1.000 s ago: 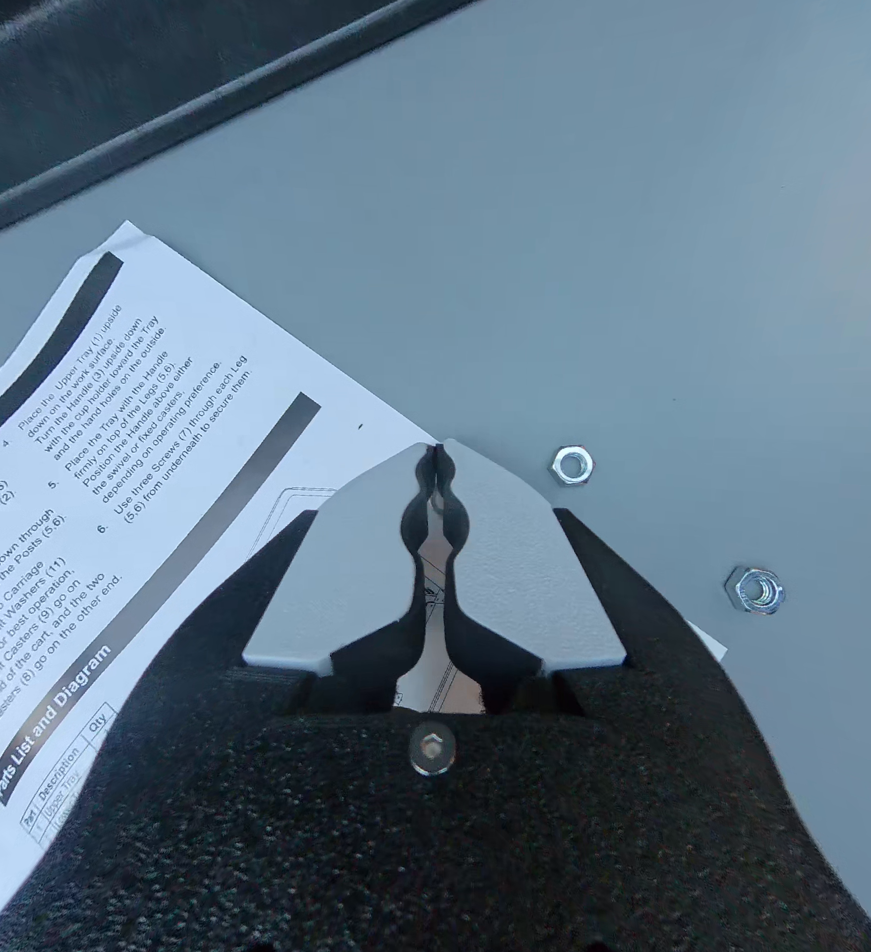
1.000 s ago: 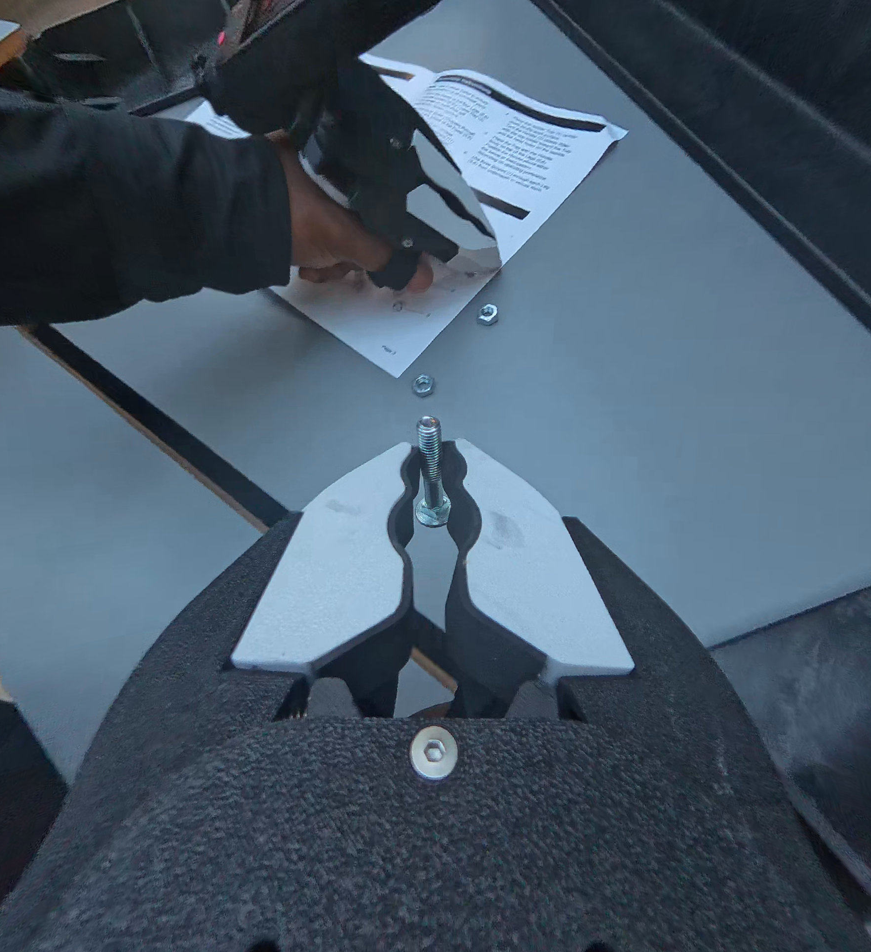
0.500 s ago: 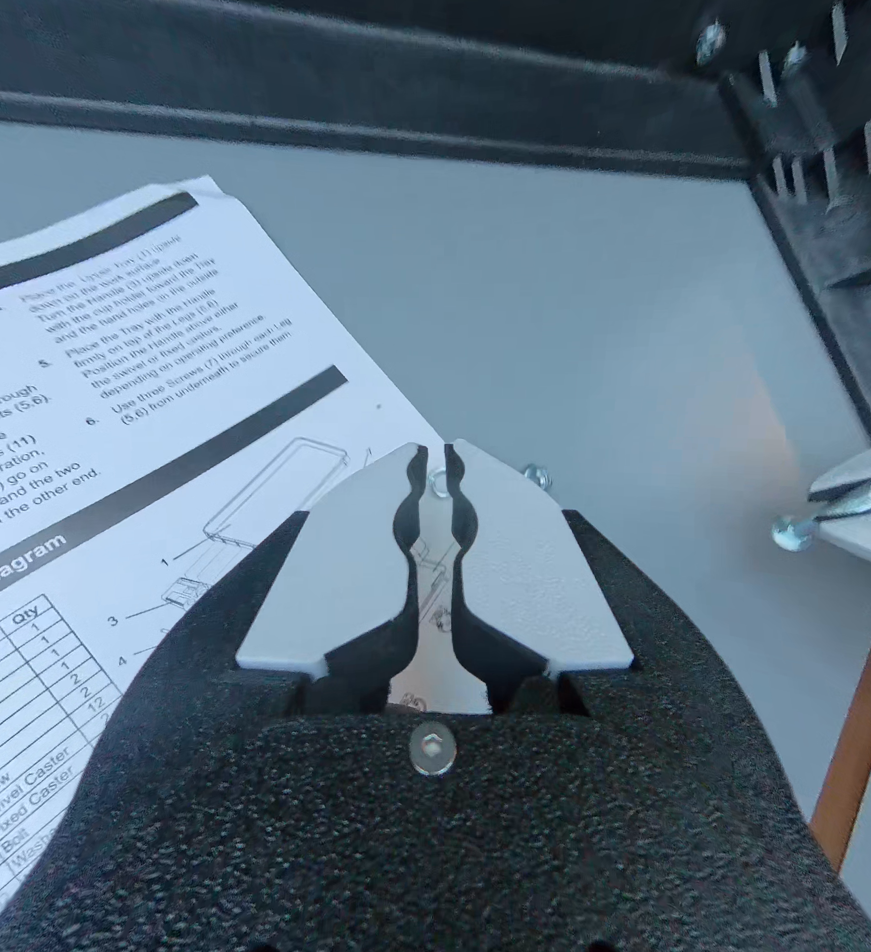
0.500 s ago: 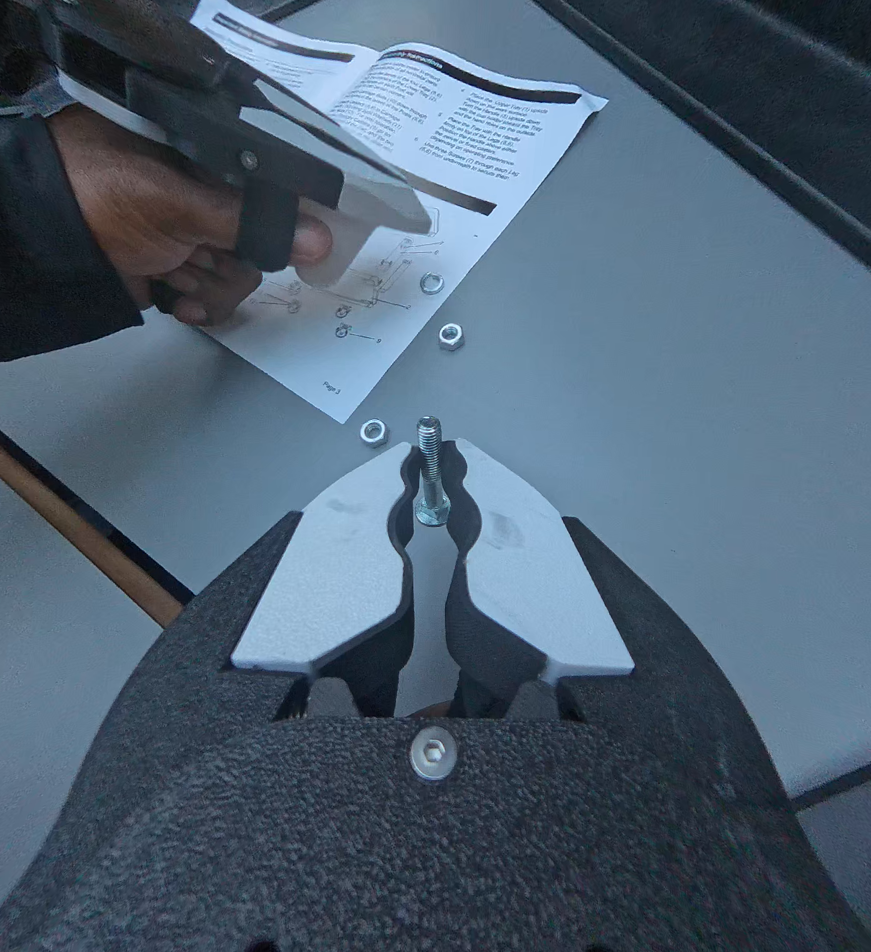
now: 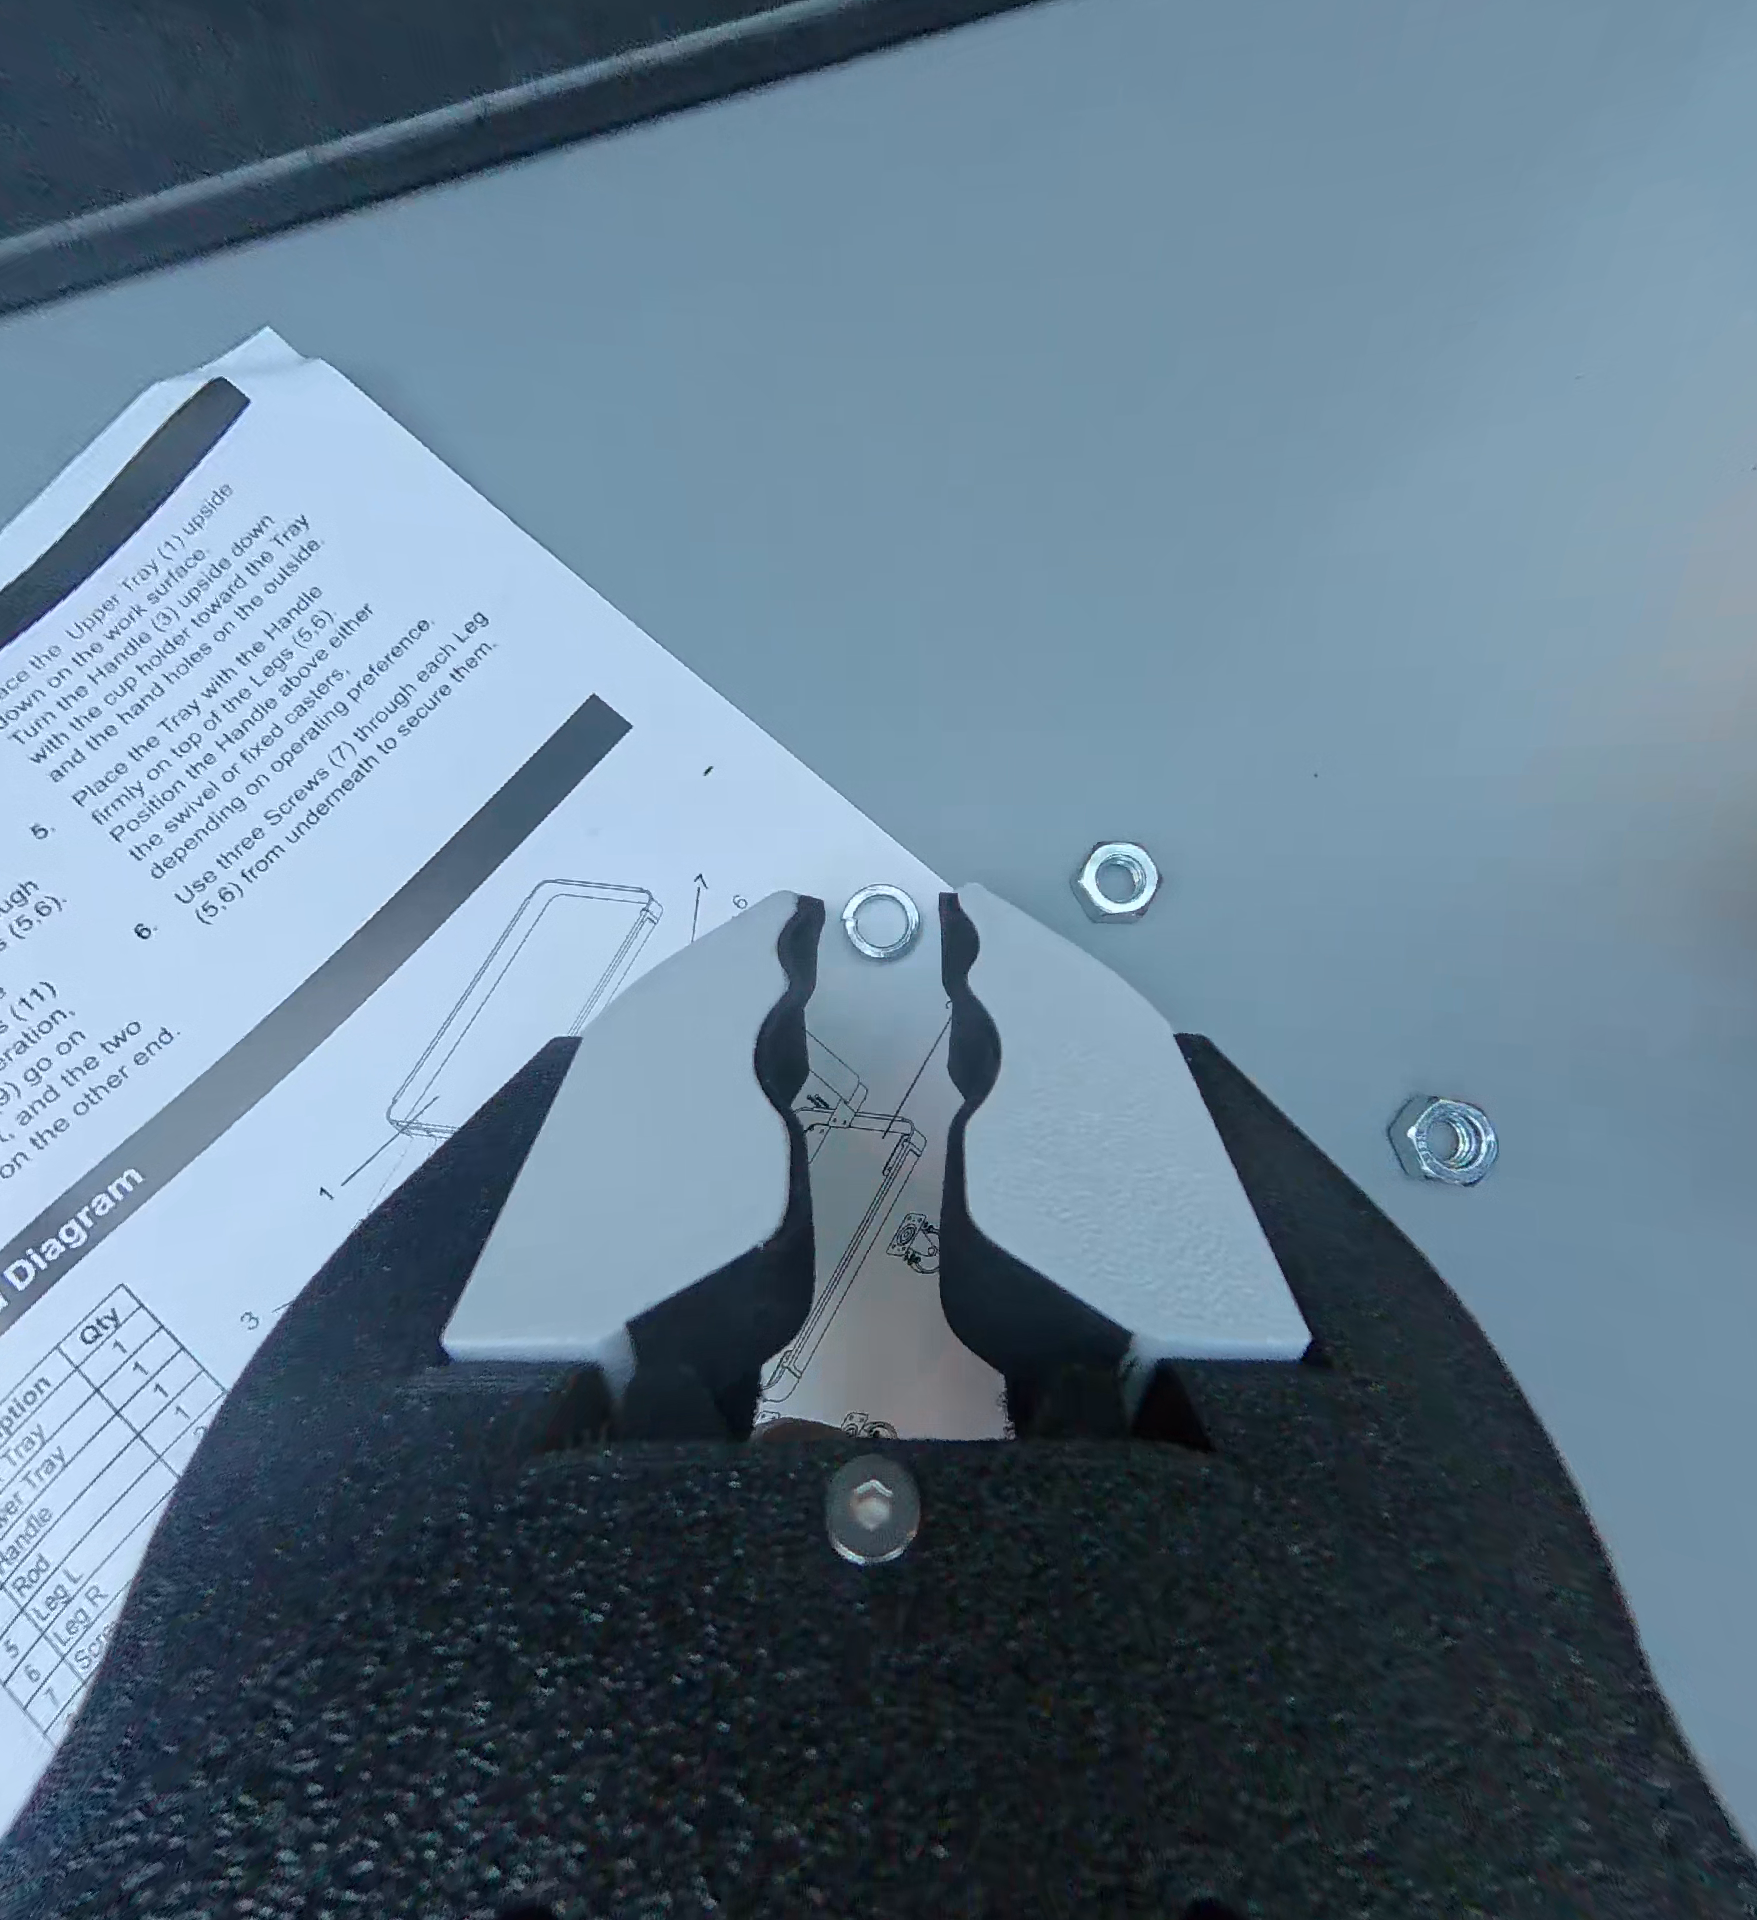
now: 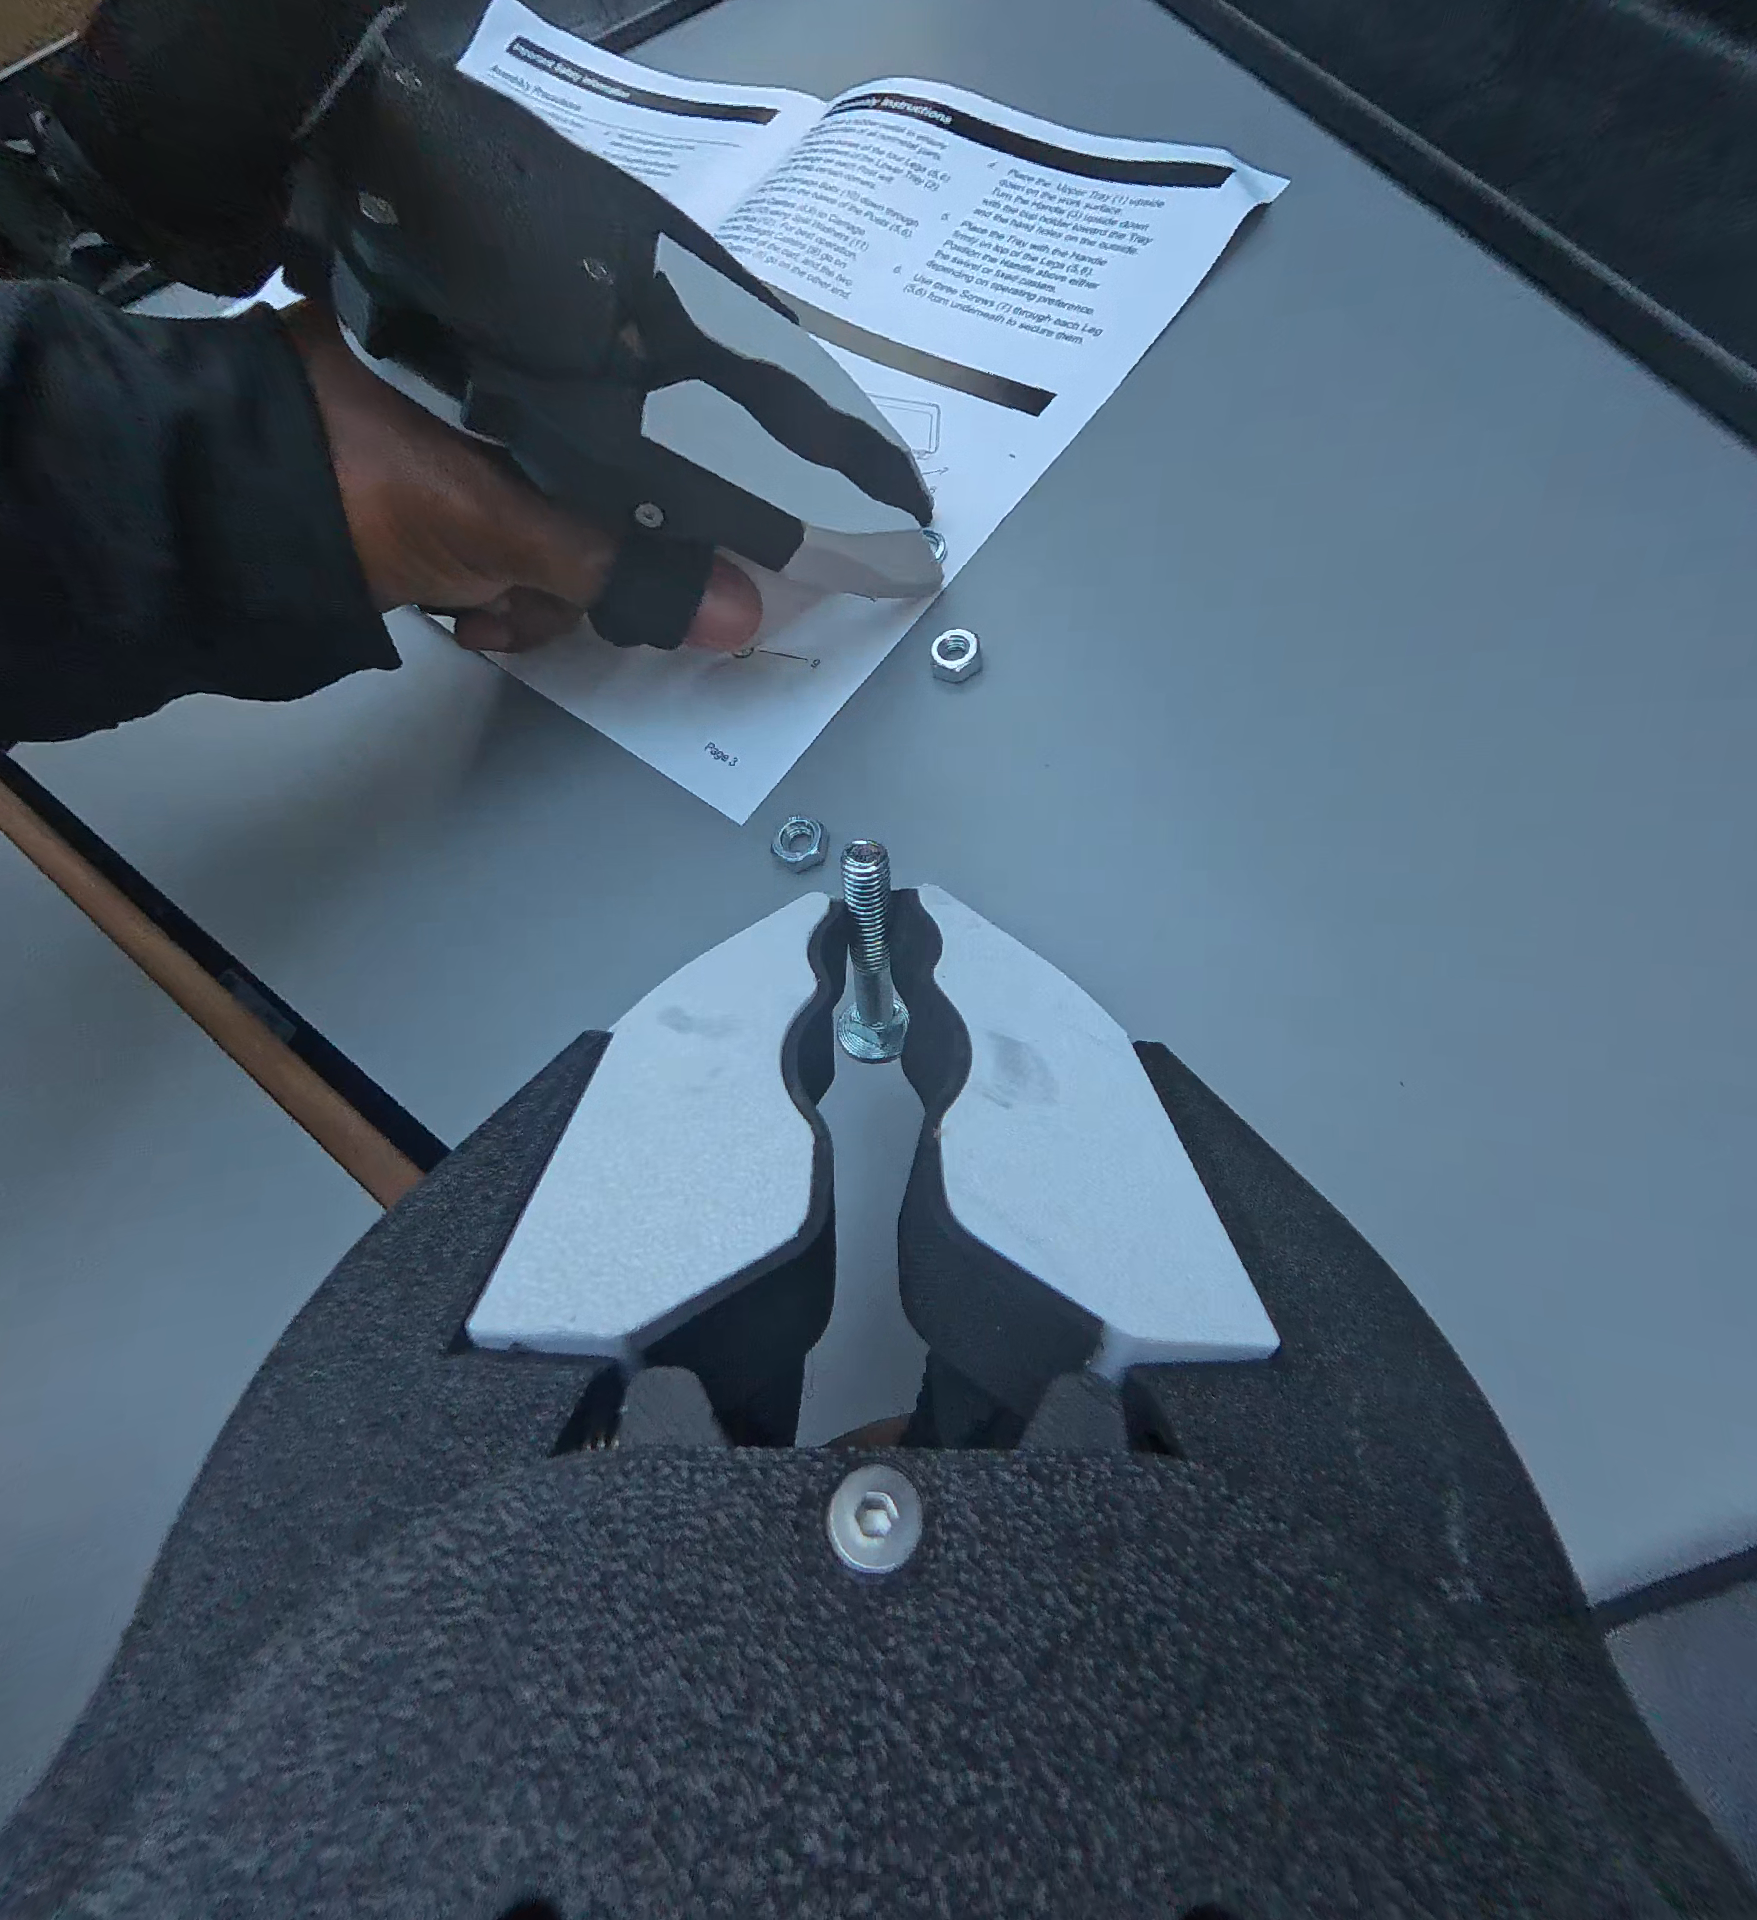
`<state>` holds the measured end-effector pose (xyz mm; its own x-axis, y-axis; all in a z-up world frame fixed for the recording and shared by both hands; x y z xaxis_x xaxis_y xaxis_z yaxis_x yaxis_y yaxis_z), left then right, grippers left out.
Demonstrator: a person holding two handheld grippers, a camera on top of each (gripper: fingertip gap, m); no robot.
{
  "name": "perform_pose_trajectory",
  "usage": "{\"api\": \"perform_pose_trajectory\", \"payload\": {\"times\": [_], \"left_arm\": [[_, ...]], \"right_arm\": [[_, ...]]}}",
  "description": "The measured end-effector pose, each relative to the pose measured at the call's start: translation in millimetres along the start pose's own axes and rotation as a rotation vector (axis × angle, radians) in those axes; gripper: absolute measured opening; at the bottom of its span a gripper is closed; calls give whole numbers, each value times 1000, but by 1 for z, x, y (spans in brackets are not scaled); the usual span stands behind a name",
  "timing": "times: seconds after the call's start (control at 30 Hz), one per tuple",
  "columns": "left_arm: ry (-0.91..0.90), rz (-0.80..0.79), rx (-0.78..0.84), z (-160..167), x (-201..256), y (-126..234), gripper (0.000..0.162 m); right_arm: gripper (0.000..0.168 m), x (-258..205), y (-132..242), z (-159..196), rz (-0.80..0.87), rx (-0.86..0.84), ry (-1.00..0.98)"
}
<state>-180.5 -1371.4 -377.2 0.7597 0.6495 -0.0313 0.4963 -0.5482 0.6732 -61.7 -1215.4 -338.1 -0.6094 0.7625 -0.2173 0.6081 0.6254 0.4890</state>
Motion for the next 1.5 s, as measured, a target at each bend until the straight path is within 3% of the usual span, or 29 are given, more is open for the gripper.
{"api": "perform_pose_trajectory", "payload": {"times": [0.13, 0.37, 0.4, 0.57, 0.77, 1.0, 1.5], "left_arm": [[1, -14, 1, 0, 1, 0, 14], [106, -14, 11, 1, 0, 3, 12], [110, -23, 25, 1, 1, 5, 0], [93, -69, 46, 4, 10, 12, 0], [88, -160, 80, -1, 10, 10, 14], [159, -189, -15, -9, 7, -8, 12], [5, -111, -73, -55, 82, -52, 11]], "right_arm": [[11, 1, -1, 0, 4, 1, 2], [11, -5, -6, 1, 0, 8, 11], [11, -7, -6, 1, -2, 10, 12], [11, -12, -3, 6, -6, 4, 19], [11, -21, 9, 5, -13, 10, 19], [11, -33, 37, 2, -25, 48, 15], [11, -52, 92, 6, -46, 83, -14]]}}
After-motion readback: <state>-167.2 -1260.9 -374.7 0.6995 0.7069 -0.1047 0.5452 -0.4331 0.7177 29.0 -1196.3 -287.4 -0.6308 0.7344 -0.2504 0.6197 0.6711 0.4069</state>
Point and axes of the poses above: each gripper's, where its closed fingertips meet, y back along the fingers, z out of its underside, x = y × z across the jaws, the point moved 7 cm from there along y, back along the fingers, and after that the axes turned 5 degrees about x, right-handed, at the moved point
